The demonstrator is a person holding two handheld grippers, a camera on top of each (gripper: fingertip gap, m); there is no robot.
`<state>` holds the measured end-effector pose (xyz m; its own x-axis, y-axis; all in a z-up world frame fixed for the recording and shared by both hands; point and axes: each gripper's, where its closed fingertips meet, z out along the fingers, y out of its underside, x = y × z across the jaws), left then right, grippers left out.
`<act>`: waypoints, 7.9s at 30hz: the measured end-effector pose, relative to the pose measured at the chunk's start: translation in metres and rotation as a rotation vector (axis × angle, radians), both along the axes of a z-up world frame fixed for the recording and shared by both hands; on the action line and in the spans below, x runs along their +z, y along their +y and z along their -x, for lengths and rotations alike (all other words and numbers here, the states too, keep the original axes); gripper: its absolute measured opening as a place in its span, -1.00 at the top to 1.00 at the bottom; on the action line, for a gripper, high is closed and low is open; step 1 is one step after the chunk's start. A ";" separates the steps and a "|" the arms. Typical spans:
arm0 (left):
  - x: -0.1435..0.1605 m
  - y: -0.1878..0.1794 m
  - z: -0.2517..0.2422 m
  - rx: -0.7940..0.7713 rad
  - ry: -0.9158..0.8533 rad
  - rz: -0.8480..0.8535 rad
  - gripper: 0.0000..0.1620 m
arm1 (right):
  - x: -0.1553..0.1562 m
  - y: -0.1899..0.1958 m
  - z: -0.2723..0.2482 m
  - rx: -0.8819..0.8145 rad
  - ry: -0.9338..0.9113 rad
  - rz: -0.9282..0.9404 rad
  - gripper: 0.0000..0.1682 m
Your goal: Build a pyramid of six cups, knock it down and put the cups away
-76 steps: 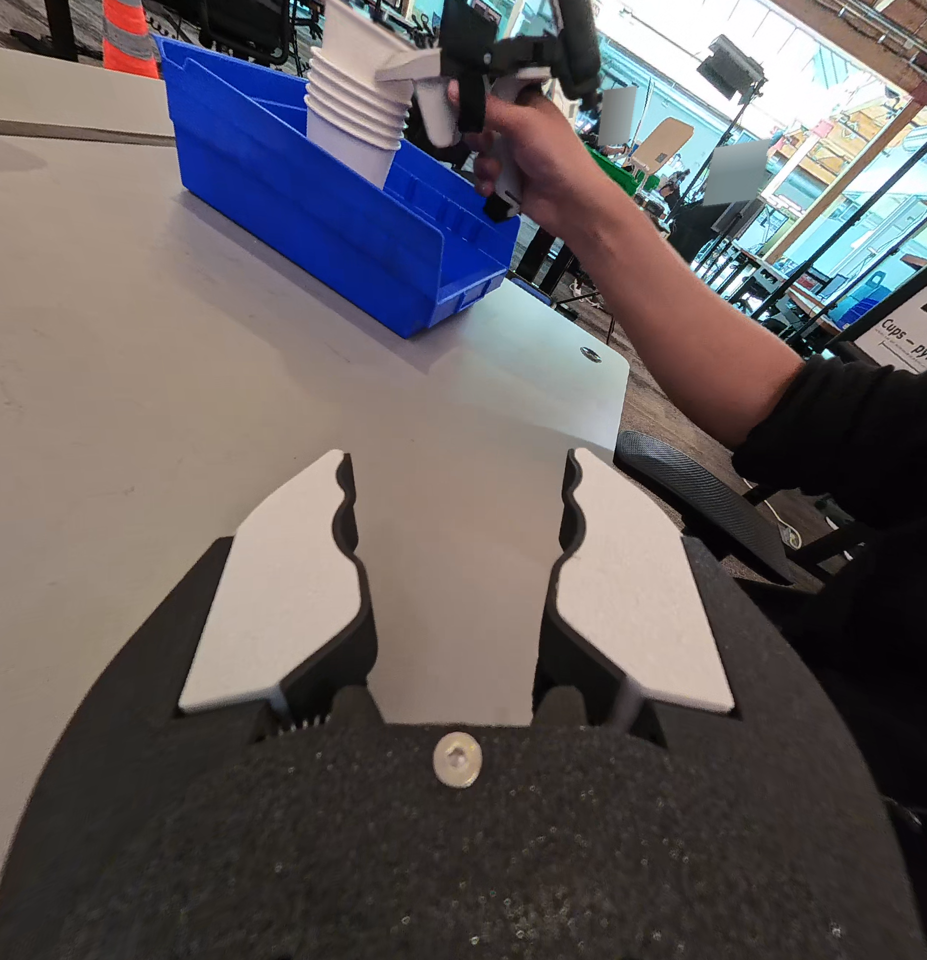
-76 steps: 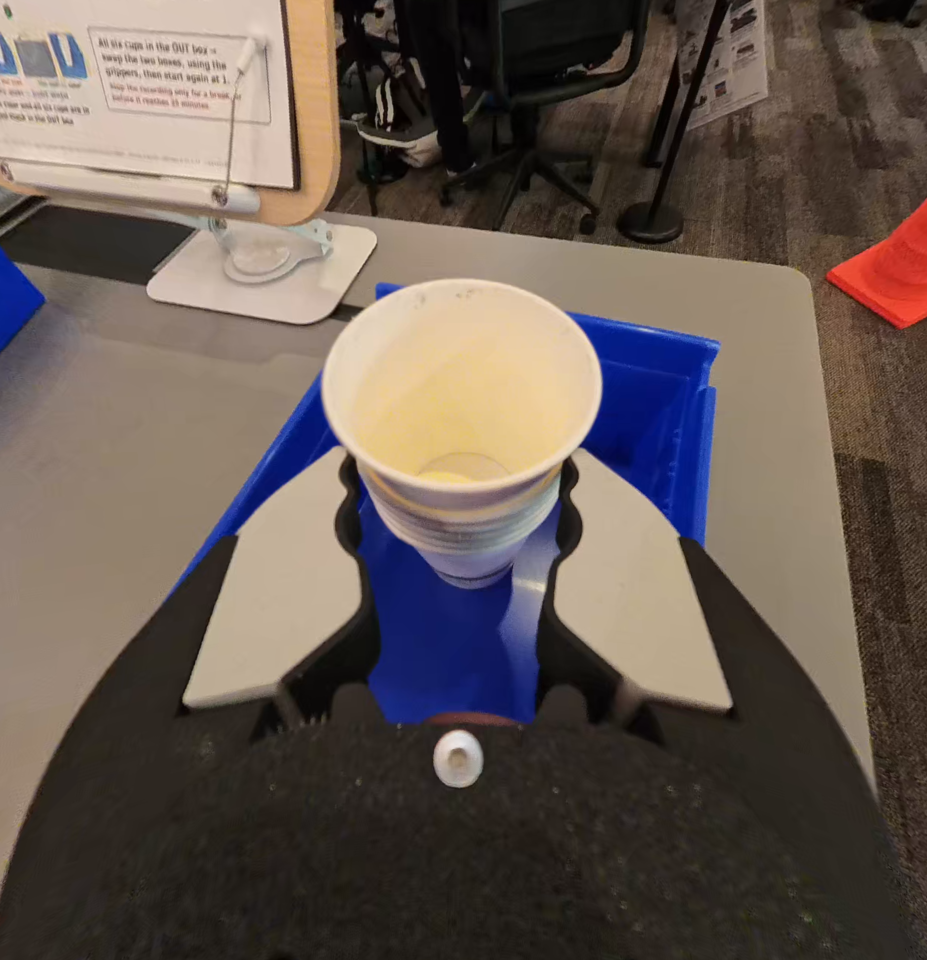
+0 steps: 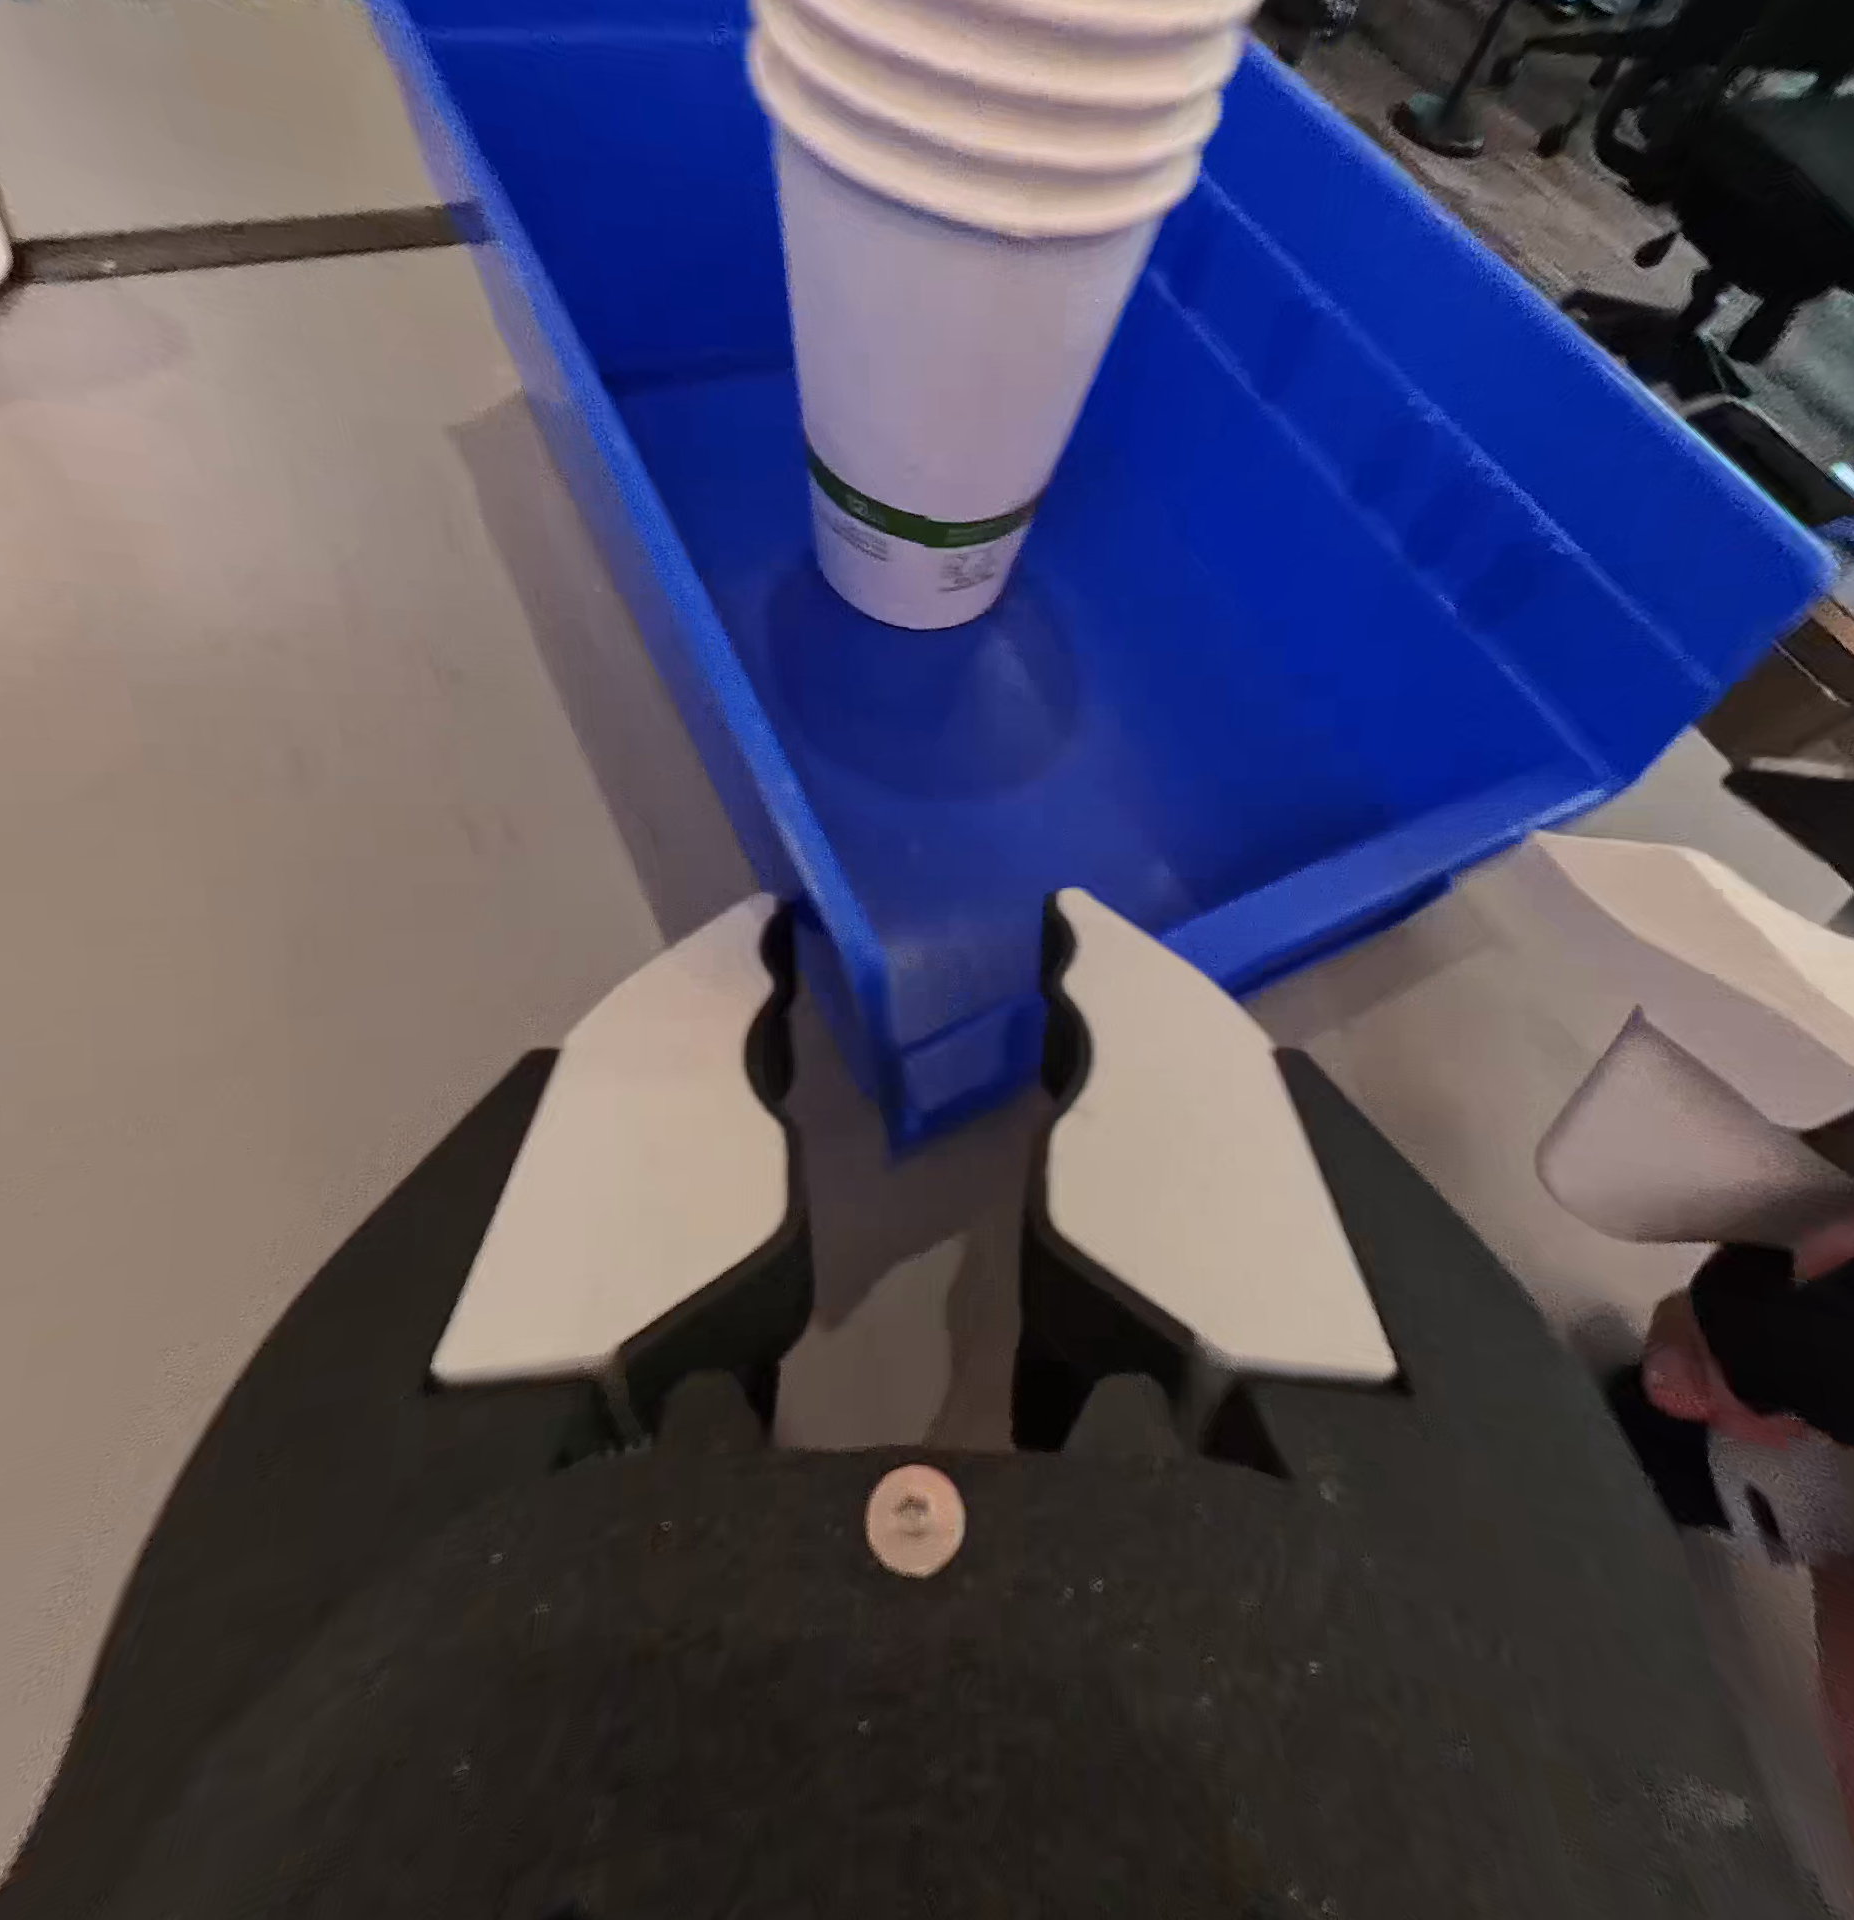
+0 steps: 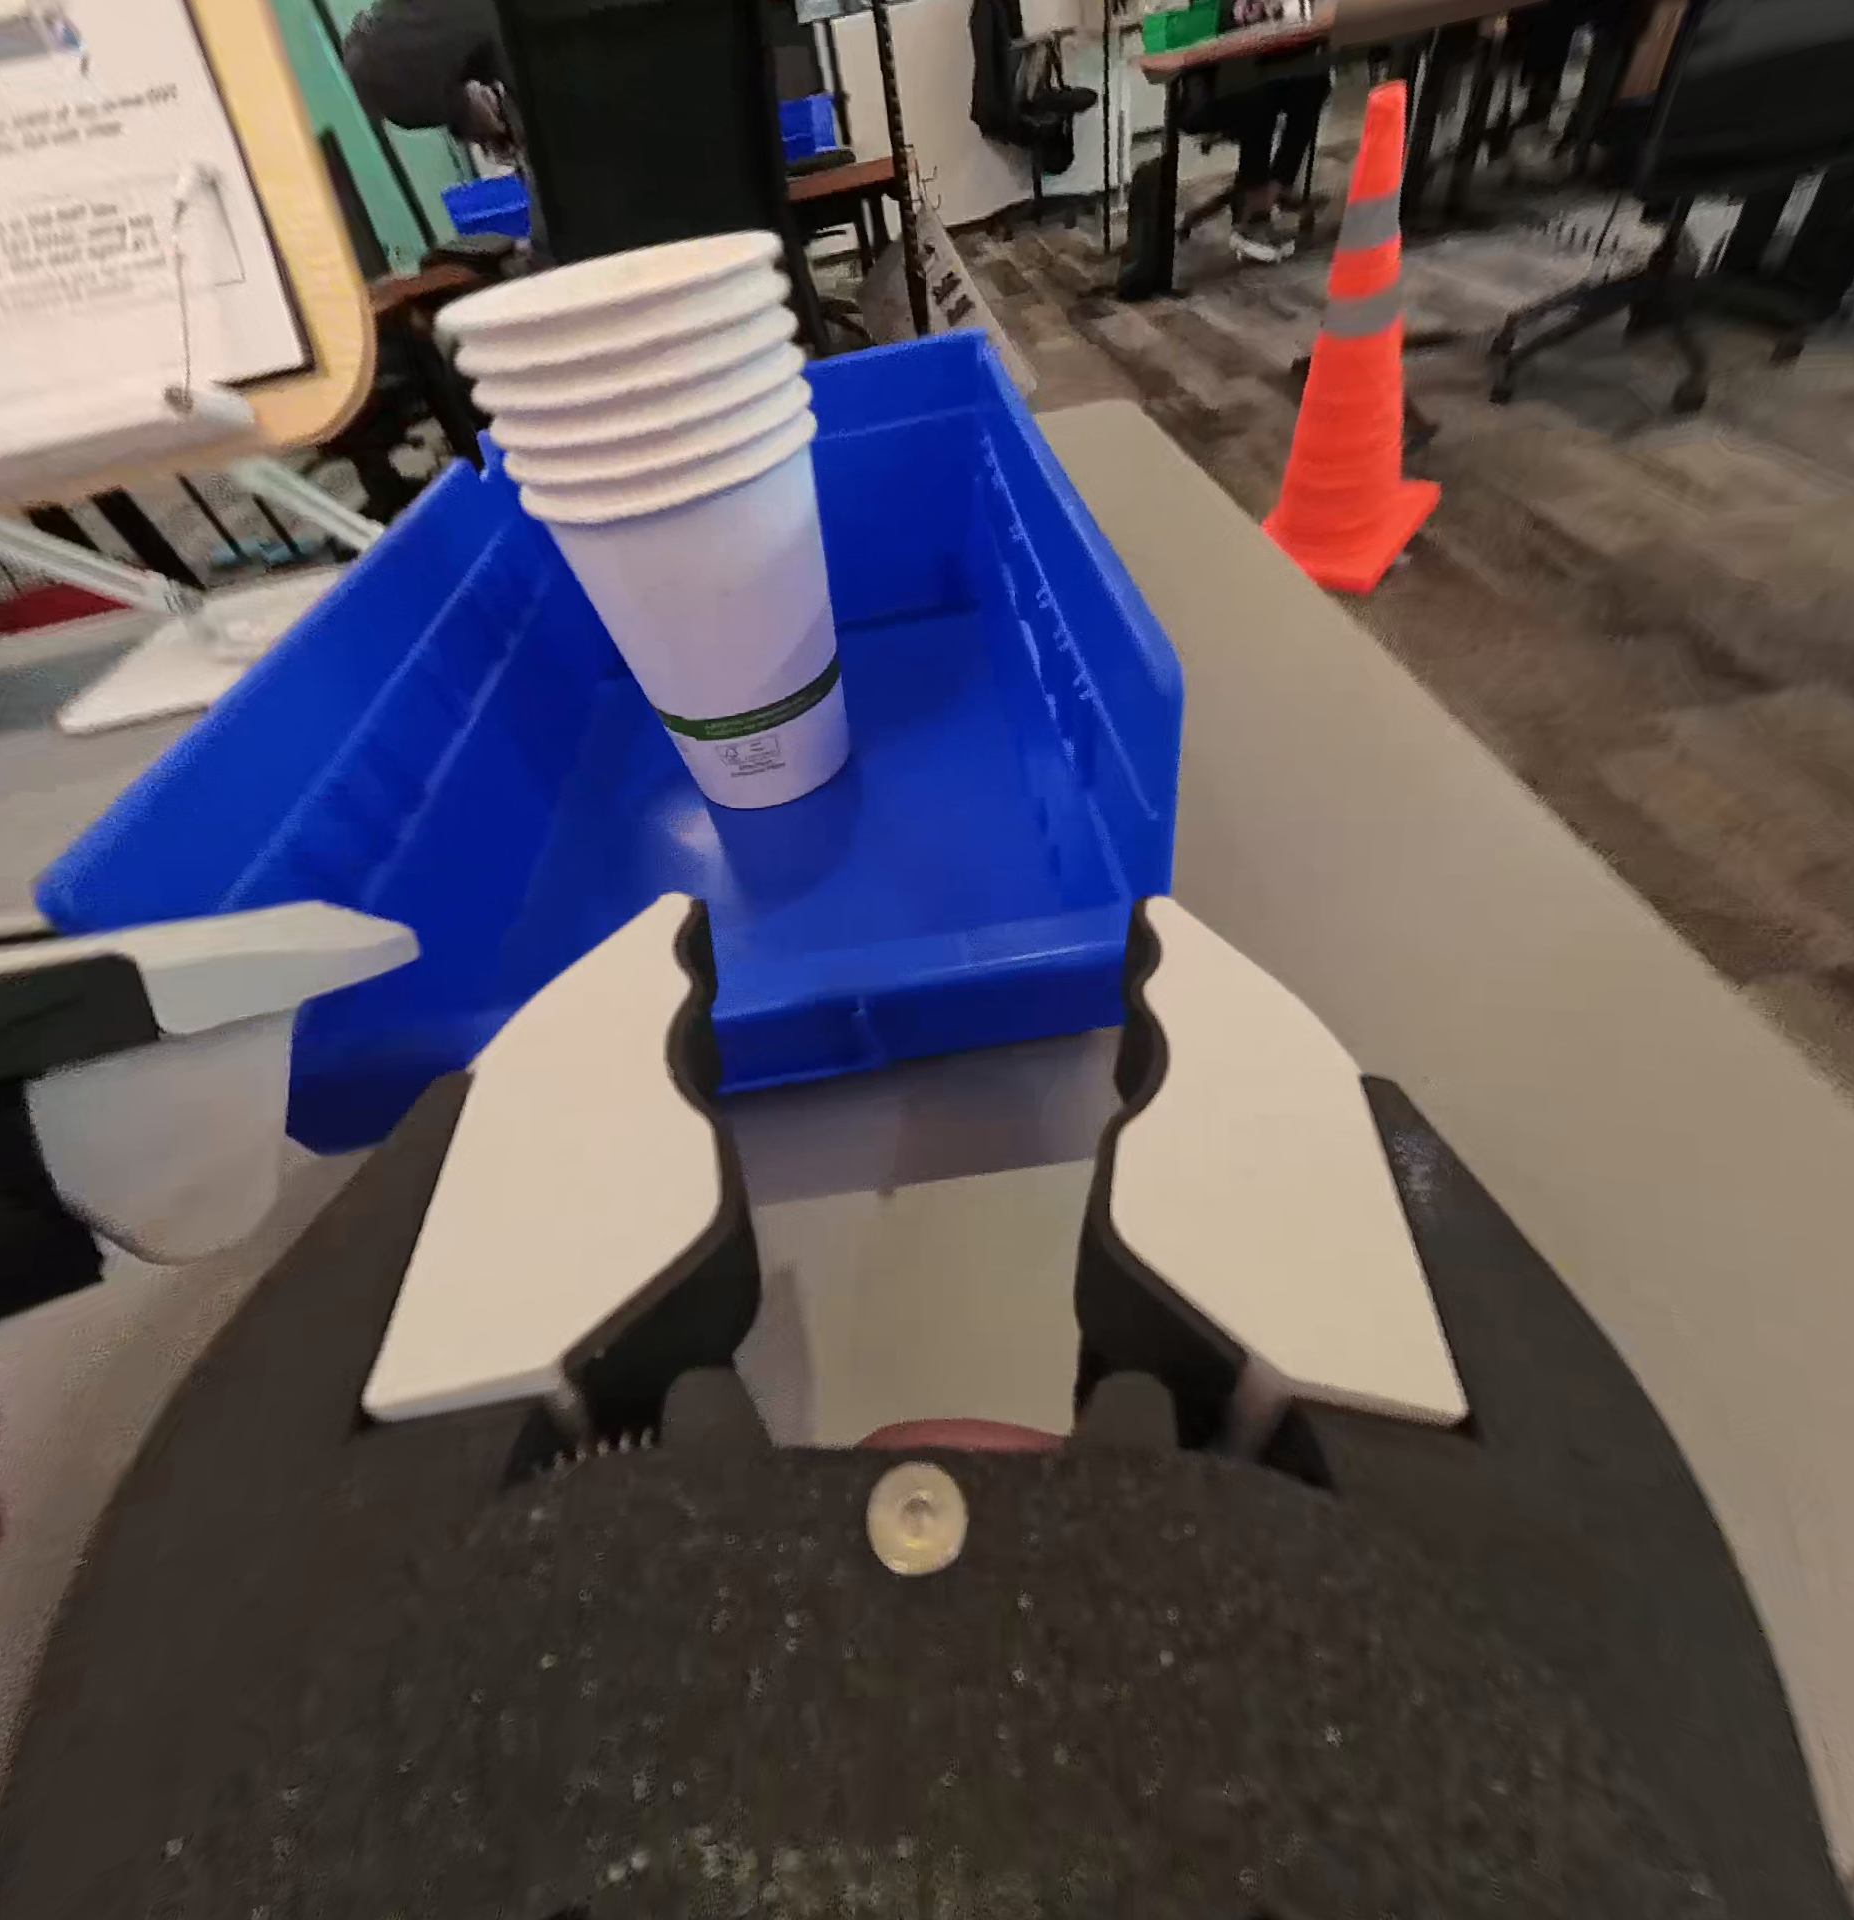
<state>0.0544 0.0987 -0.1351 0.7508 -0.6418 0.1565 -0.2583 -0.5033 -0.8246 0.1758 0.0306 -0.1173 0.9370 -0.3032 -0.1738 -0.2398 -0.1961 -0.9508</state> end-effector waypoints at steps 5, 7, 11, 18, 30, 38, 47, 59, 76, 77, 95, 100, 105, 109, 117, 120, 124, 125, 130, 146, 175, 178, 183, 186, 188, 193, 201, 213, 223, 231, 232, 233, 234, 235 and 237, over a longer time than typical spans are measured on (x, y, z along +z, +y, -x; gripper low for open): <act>-0.001 0.027 0.035 0.129 0.093 -0.079 0.94 | -0.008 0.009 -0.009 -0.073 0.067 0.030 0.27; -0.001 0.031 0.046 0.151 0.071 -0.070 0.96 | -0.008 0.015 -0.009 -0.088 0.067 0.038 0.33; 0.001 0.033 0.066 0.169 0.074 -0.066 0.98 | -0.012 0.027 0.025 -0.015 0.178 0.064 0.66; 0.027 0.042 0.151 0.273 0.078 -0.163 0.98 | 0.009 0.047 0.097 -0.002 0.131 0.092 0.97; 0.031 0.047 0.329 0.489 0.130 -0.196 0.98 | 0.001 0.092 0.260 0.241 0.084 0.103 0.97; -0.001 0.032 0.333 0.392 0.051 -0.126 0.40 | 0.007 0.085 0.259 0.283 -0.036 0.013 0.67; 0.063 -0.006 0.435 0.399 -0.046 -0.314 -0.01 | 0.073 0.031 0.272 0.590 -0.303 -0.282 0.30; 0.026 0.108 0.579 0.568 0.077 -0.127 -0.04 | 0.038 0.011 0.370 0.857 -0.197 -0.119 0.16; 0.006 0.060 0.617 0.698 0.073 -0.069 0.96 | 0.001 0.058 0.535 0.914 -0.174 0.084 0.25; 0.006 0.047 0.622 0.712 0.071 -0.071 0.96 | -0.002 0.064 0.539 0.882 -0.163 0.089 0.24; 0.093 -0.047 0.605 0.758 0.029 -0.353 0.95 | 0.093 0.066 0.537 0.714 -0.214 -0.072 0.95; 0.167 0.003 0.480 0.580 -0.067 -0.486 0.95 | 0.171 0.073 0.401 0.473 -0.267 -0.186 0.95; 0.196 0.027 0.299 0.362 -0.097 -0.479 0.95 | 0.201 0.055 0.221 0.258 -0.319 -0.140 0.95; 0.170 0.025 0.153 0.228 -0.107 -0.388 0.94 | 0.177 0.032 0.085 0.165 -0.269 -0.094 0.94; 0.047 0.025 0.011 0.185 0.025 -0.152 0.94 | 0.052 0.038 -0.050 0.129 -0.142 0.194 0.95; 0.024 0.026 0.003 0.197 0.054 -0.114 0.95 | 0.017 0.040 -0.059 0.151 -0.059 0.227 0.95; 0.016 0.021 -0.004 0.187 0.041 -0.099 0.93 | 0.005 0.039 -0.066 0.180 -0.039 0.255 0.95; 0.016 0.020 -0.005 0.181 0.046 -0.104 0.92 | 0.003 0.039 -0.067 0.177 -0.028 0.247 0.95; 0.005 0.007 -0.016 0.133 0.020 -0.098 0.83 | -0.009 0.035 -0.079 0.154 -0.064 0.273 0.94; 0.084 0.008 0.225 0.129 0.005 -0.252 0.23 | 0.101 0.068 0.135 0.431 -0.222 -0.098 0.21; 0.050 0.125 0.528 0.477 0.097 -0.186 0.95 | 0.029 0.145 0.471 0.286 -0.176 0.068 0.96; 0.040 0.129 0.563 0.489 0.118 -0.155 0.95 | 0.019 0.150 0.504 0.303 -0.225 0.108 0.95; 0.025 0.135 0.593 0.489 0.100 -0.103 0.96 | 0.002 0.154 0.533 0.336 -0.203 0.164 0.95; 0.015 0.143 0.601 0.472 0.100 -0.077 0.95 | 0.000 0.156 0.542 0.348 -0.203 0.171 0.93; 0.009 0.145 0.603 0.460 0.084 -0.073 0.94 | 0.000 0.159 0.544 0.352 -0.204 0.165 0.92; 0.010 0.148 0.604 0.485 0.087 -0.082 0.94 | -0.003 0.166 0.542 0.382 -0.190 0.158 0.92; 0.023 0.141 0.610 0.537 0.081 -0.076 0.52 | 0.051 0.114 0.538 0.752 -0.185 0.047 0.63; 0.117 0.067 0.478 0.312 -0.155 -0.235 0.28 | 0.102 0.067 0.232 0.644 -0.260 -0.024 0.46; 0.037 0.041 0.450 0.512 -0.085 -0.265 0.32 | 0.025 0.008 0.104 0.248 -0.173 -0.029 0.41; 0.027 0.029 0.443 0.461 0.009 -0.253 0.29 | 0.020 -0.001 0.098 0.236 -0.194 -0.005 0.32; 0.024 0.028 0.443 0.456 0.003 -0.232 0.29 | 0.020 -0.001 0.099 0.245 -0.181 -0.009 0.32; 0.022 0.028 0.441 0.444 -0.009 -0.216 0.28 | 0.019 -0.001 0.100 0.248 -0.171 -0.008 0.32; 0.021 0.027 0.440 0.435 -0.015 -0.207 0.28 | 0.019 -0.001 0.100 0.249 -0.167 -0.007 0.32; 0.022 0.027 0.441 0.437 -0.016 -0.212 0.28 | 0.019 0.000 0.101 0.256 -0.168 -0.007 0.32; 0.022 0.027 0.441 0.426 0.012 -0.227 0.28 | 0.019 0.000 0.100 0.249 -0.190 -0.001 0.33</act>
